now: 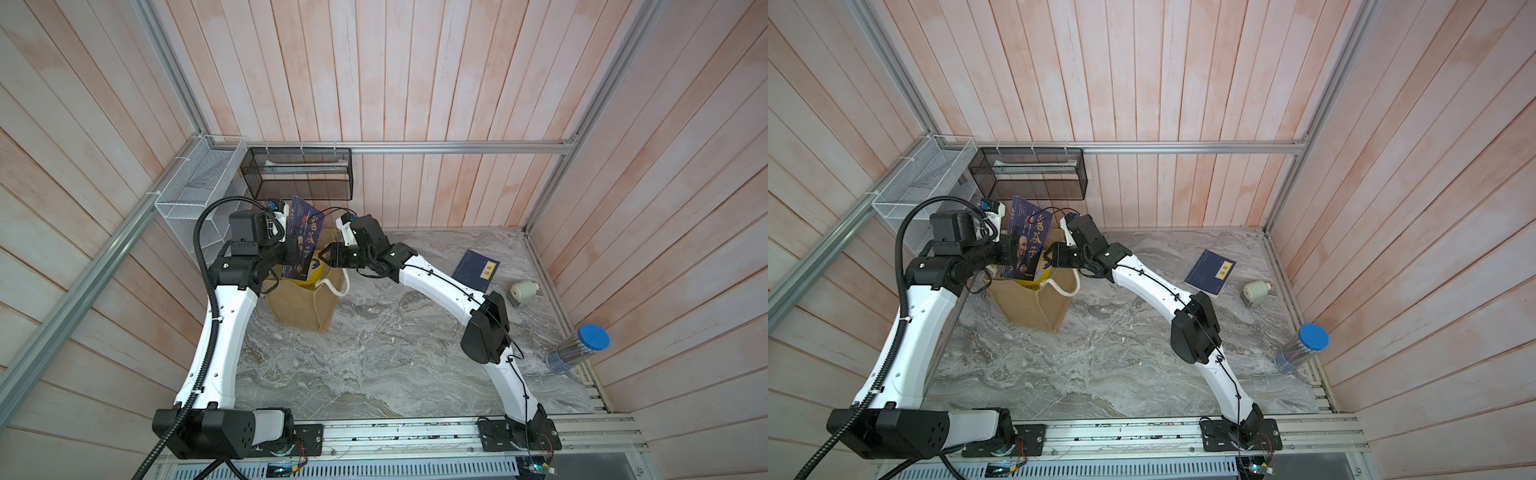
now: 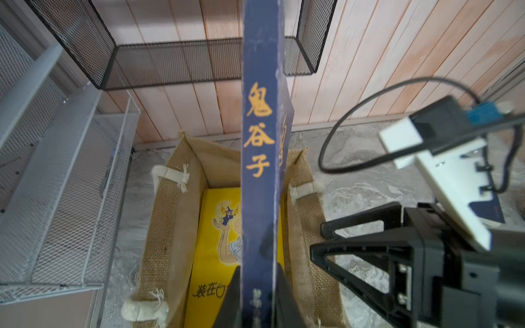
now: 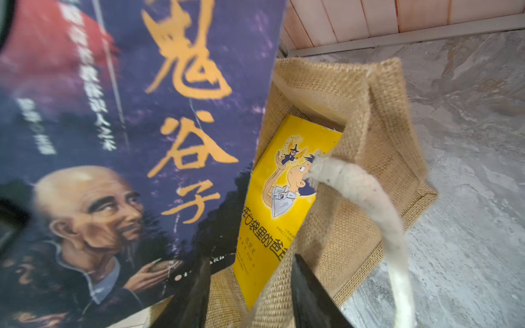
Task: Put the books into the canvas bag
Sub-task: Move the canvas bag to the center of the board.
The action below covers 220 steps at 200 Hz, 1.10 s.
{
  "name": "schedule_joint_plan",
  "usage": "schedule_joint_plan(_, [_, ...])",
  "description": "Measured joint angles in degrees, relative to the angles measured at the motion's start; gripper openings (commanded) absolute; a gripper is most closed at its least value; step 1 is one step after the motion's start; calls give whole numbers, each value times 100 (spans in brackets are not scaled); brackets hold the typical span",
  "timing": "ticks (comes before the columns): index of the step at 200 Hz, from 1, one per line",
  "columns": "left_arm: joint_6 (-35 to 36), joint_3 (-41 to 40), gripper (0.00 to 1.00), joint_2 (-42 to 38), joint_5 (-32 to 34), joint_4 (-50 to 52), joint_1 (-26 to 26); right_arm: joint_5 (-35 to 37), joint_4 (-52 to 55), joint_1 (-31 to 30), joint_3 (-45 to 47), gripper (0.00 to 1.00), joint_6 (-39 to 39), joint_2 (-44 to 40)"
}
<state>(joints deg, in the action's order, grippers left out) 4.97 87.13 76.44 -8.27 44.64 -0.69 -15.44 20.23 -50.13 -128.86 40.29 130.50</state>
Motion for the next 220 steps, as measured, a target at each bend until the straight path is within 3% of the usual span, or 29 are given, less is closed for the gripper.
schedule_joint_plan(144, [20, -31, 0, 310, 295, 844, 0, 640, -125, -151, 597, 49, -87, -302])
schedule_joint_plan(220, [107, 63, 0, 669, -348, 1014, 4, 894, -273, -164, 1043, 51, -85, -870])
